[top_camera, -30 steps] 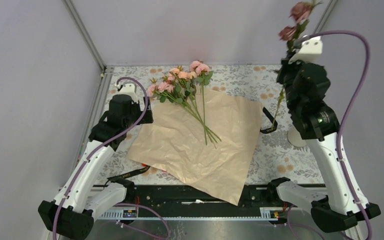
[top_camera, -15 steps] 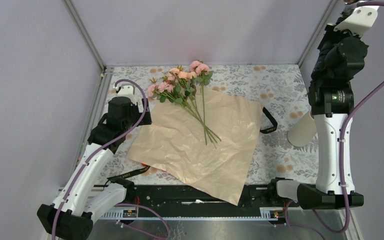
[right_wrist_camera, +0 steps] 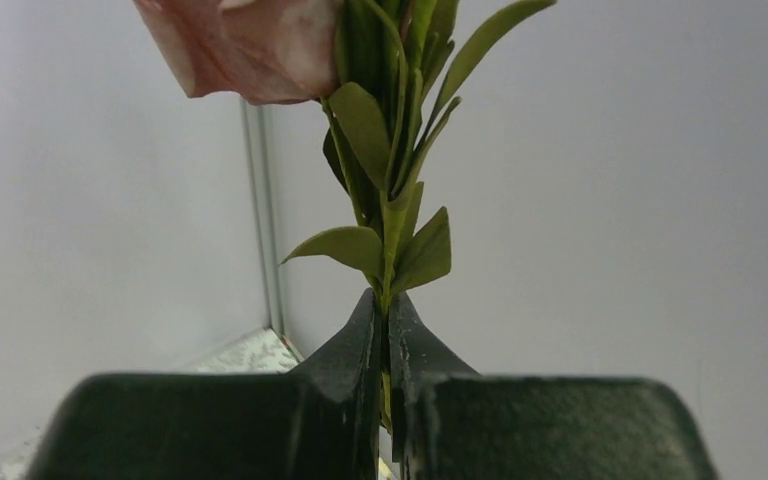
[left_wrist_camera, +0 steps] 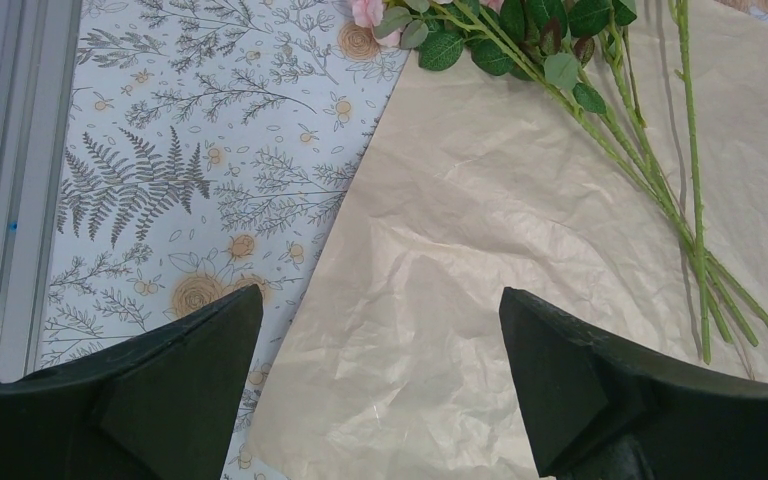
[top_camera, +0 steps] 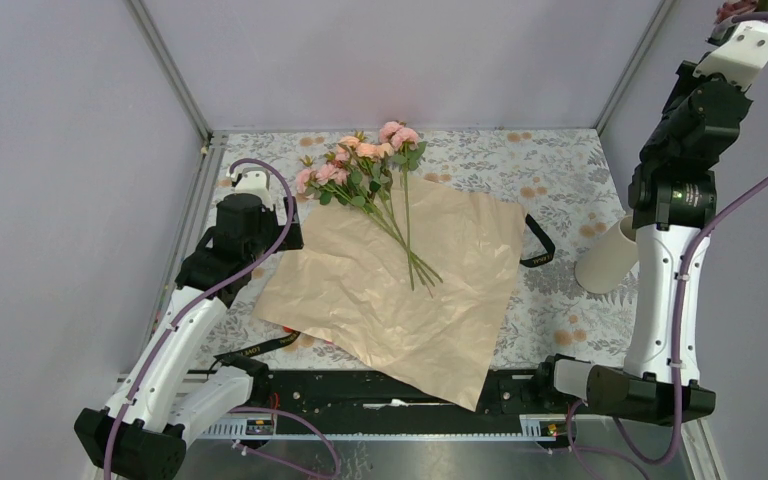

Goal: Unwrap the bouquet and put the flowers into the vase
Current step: Insert the fake flower into the vase.

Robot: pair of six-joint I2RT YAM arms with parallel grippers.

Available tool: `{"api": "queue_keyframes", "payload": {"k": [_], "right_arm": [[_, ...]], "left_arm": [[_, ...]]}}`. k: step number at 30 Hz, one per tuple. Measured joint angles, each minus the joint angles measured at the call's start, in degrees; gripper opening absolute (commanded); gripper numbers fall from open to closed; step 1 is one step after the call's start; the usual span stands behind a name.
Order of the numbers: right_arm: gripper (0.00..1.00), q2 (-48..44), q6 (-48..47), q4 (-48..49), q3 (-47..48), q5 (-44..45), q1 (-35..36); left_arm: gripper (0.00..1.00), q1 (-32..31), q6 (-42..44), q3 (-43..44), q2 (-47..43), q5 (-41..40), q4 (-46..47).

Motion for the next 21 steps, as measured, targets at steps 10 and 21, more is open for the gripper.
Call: {"api": "queue_keyframes", "payload": {"k": [10, 21], "right_arm": [[0.0, -1.4, 1.8, 2.8, -14.2, -1.3, -4.4], [0.0, -5.4, 4.8, 9.5, -28.5, -2.4, -5.7]], "left_arm": [[0.99, 0.0, 0.0, 0.0, 0.0, 0.0, 0.0], [0.99, 0.0, 0.0, 0.0, 0.1, 0.0, 0.0]]}}
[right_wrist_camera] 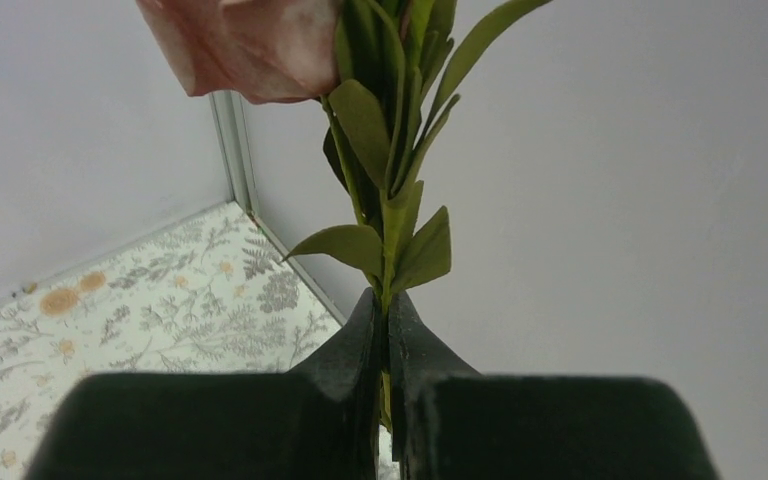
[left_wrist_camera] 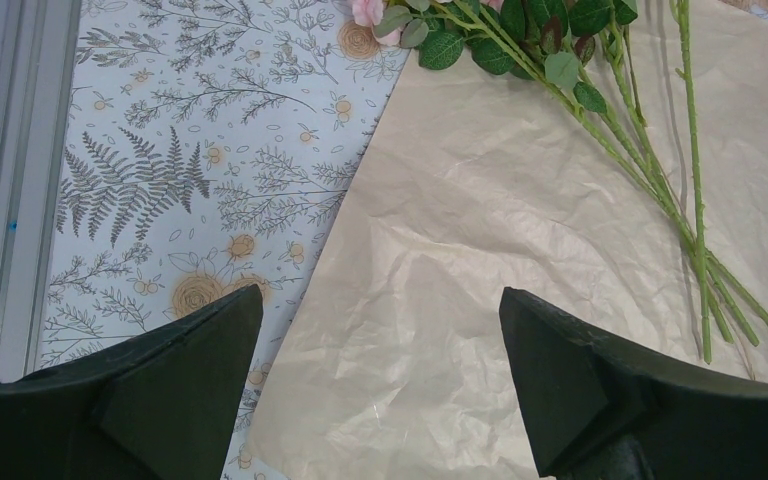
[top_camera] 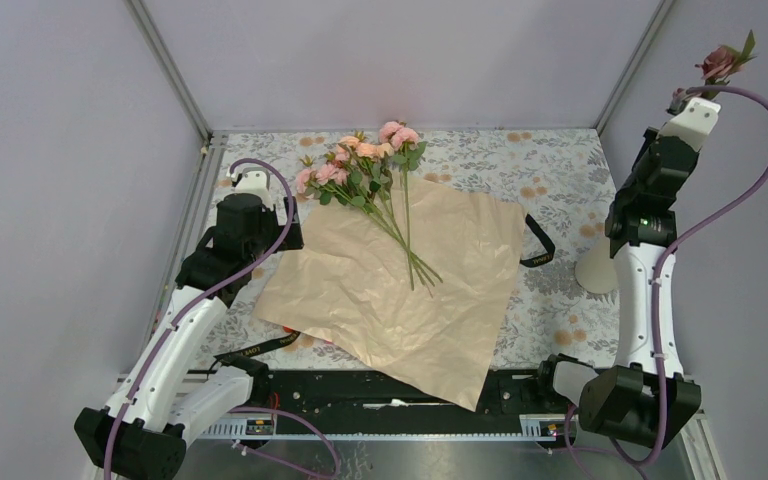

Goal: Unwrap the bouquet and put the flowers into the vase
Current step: Insert the fake flower into the vase.

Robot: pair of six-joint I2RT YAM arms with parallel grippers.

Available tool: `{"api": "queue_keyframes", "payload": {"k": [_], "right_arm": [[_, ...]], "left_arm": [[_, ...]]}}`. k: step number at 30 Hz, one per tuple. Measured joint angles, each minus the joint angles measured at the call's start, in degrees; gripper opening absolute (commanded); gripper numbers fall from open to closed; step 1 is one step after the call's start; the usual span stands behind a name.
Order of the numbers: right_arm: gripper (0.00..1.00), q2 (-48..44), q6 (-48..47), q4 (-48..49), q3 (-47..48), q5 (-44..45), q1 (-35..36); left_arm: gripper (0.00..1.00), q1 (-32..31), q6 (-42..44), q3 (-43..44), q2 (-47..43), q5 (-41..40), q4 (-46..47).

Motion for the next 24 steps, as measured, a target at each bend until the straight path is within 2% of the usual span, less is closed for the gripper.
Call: {"api": "queue_keyframes", "payload": {"k": [9, 17, 24], "right_arm": [[0.0, -2.4, 1.8, 4.1, -9.6, 0.3, -1.1], [0.18, -3.9, 3.1, 5.8, -12.9, 1.4, -1.3], [0.24, -4.8, 4.0, 5.9, -14.5, 2.0, -1.5]], "left_arm": [[0.99, 0.0, 0.0, 0.0, 0.0, 0.0, 0.0], [0.99, 0.0, 0.0, 0.0, 0.0, 0.0, 0.0], [0.99, 0.0, 0.0, 0.0, -0.2, 0.0, 0.0]]}}
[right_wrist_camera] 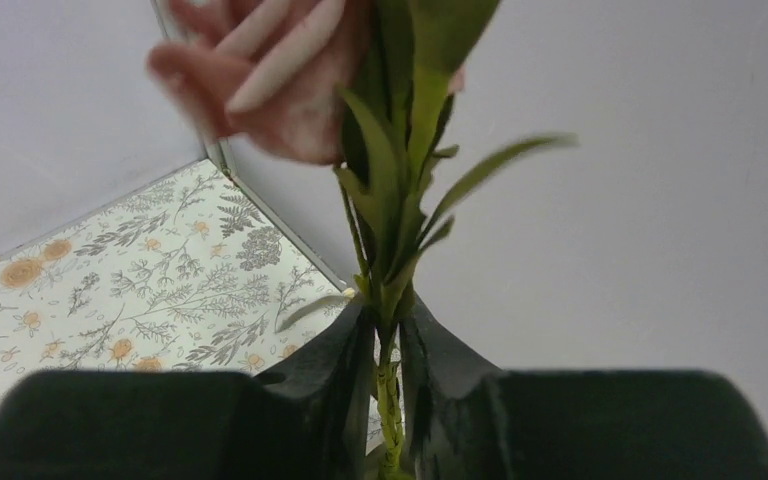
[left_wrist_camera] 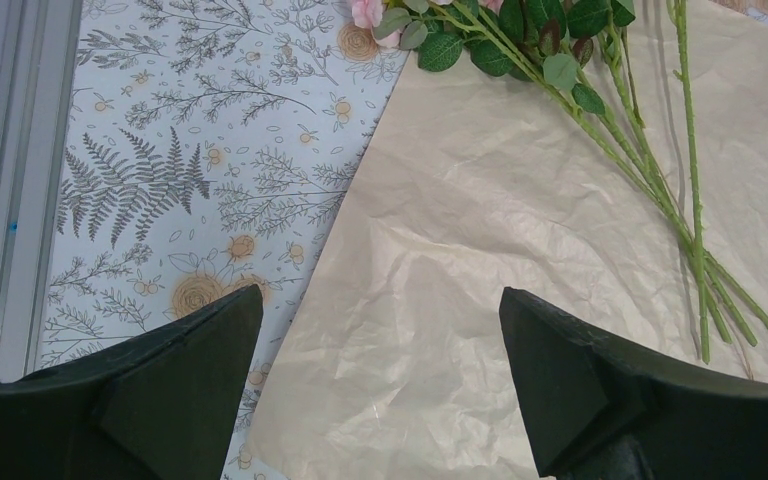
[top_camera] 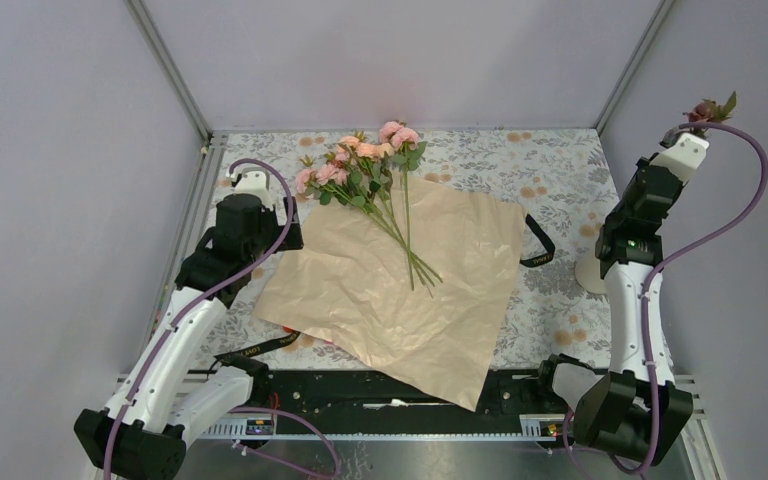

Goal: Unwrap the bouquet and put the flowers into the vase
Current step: Insert the fake flower into the vase.

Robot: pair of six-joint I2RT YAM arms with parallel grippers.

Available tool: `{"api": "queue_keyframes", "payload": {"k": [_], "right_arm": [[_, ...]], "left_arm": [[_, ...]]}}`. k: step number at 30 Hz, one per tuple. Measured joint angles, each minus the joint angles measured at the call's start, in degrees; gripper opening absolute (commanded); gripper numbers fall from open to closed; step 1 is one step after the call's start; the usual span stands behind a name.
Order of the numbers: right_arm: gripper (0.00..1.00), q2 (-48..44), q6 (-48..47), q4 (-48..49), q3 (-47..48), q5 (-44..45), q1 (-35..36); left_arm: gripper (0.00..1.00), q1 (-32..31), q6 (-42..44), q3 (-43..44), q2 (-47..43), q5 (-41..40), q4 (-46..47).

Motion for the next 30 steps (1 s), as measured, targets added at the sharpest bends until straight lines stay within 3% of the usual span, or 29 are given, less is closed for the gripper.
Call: {"api": "queue_keyframes", "payload": {"k": [9, 21, 30], "right_arm": [[0.38, -2.3, 1.0, -0.1, -2.3, 1.0, -0.1], [0.83, -7.8, 3.3, -2.3, -6.0, -0.1, -0.1], [0.88, -14.5, 5.8, -7.6, -7.6, -2.1, -0.1]], "left_arm": [[0.99, 0.0, 0.0, -0.3, -0.6, 0.0, 0.0], [0.99, 0.0, 0.0, -0.6, -0.7, 0.3, 0.0], [0.99, 0.0, 0.0, -0.6, -1.4, 0.6, 0.0]]}}
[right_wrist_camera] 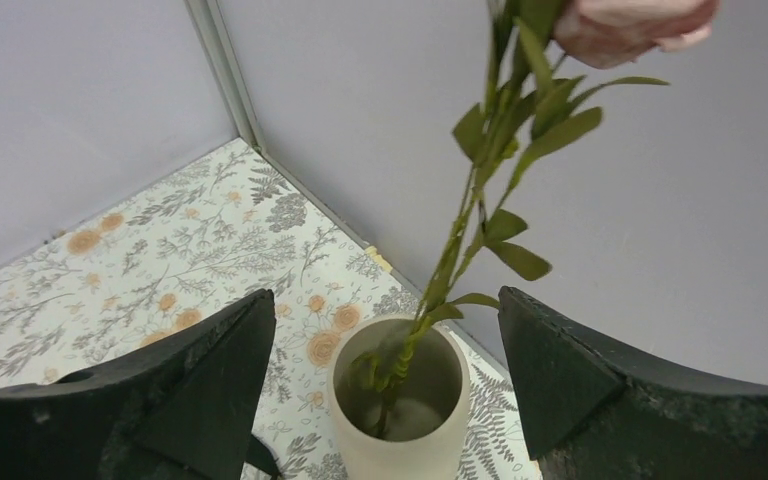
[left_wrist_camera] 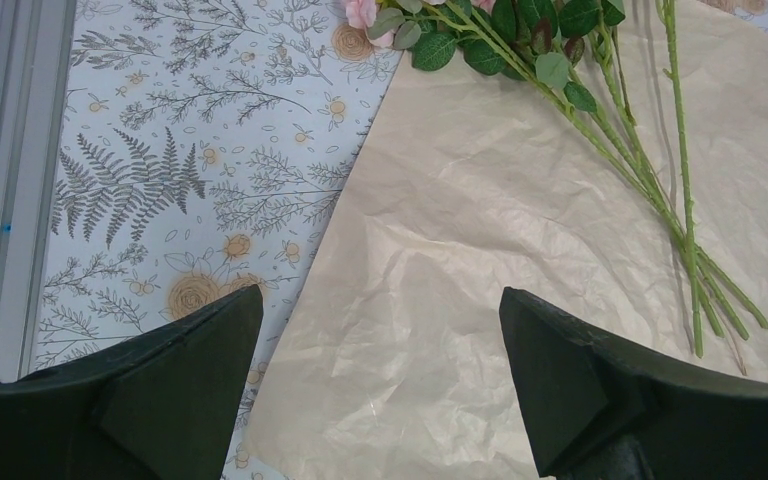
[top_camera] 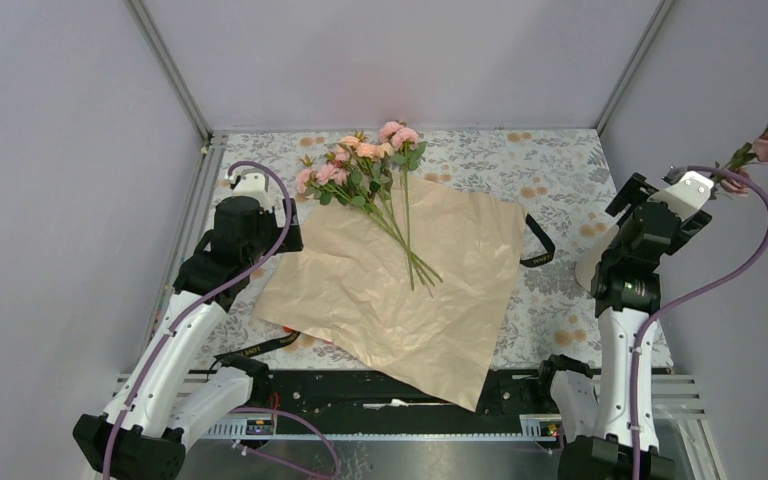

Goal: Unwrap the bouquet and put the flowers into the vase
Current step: Insert the fake flower into the vase.

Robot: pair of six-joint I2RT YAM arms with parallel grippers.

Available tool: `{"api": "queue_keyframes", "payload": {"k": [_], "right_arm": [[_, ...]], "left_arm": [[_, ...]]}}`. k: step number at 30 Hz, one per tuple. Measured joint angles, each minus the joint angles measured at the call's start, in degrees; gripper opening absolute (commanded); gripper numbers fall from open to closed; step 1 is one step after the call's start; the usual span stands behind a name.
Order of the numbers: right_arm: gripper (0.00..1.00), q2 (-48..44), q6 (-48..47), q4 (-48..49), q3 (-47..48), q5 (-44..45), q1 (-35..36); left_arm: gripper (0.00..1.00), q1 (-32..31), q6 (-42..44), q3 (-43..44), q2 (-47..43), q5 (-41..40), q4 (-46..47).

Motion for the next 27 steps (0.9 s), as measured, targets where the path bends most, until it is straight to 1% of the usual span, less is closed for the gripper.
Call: {"api": "queue_keyframes", "payload": {"k": [6, 9, 14, 18, 22, 27], "right_arm": [[0.86, -5.3, 3.8, -4.9, 0.0, -1.9, 0.0], [0.85, -9.7, 6.1, -8.3, 0.0, -3.7, 0.0], [0.85, -13.9, 9.0, -14.7, 0.8, -8.5, 0.0], [0.82, -12.9, 10.6, -21.1, 4.3, -14.9, 0.0], [0.8, -10.4, 12.5, -26.1, 8.4, -23.9, 0.0], [0.78, -6.1, 14.9, -29.4, 10.9, -34.1, 0.7]], "left_arm": [[0.99, 0.0, 0.0, 0.0, 0.0, 0.4, 0.0], [0.99, 0.0, 0.0, -0.2, -0.1, 0.6, 0.0], [0.99, 0.0, -0.2, -0.3, -0.6, 1.3, 0.0], [0.98, 0.0, -0.4, -0.9, -1.0, 2.1, 0.4], [0.97, 0.0, -1.8, -1.0, -1.0, 3.7, 0.5], [0.96, 0.0, -8.8, -0.1, 0.2, 7.7, 1.8]]}}
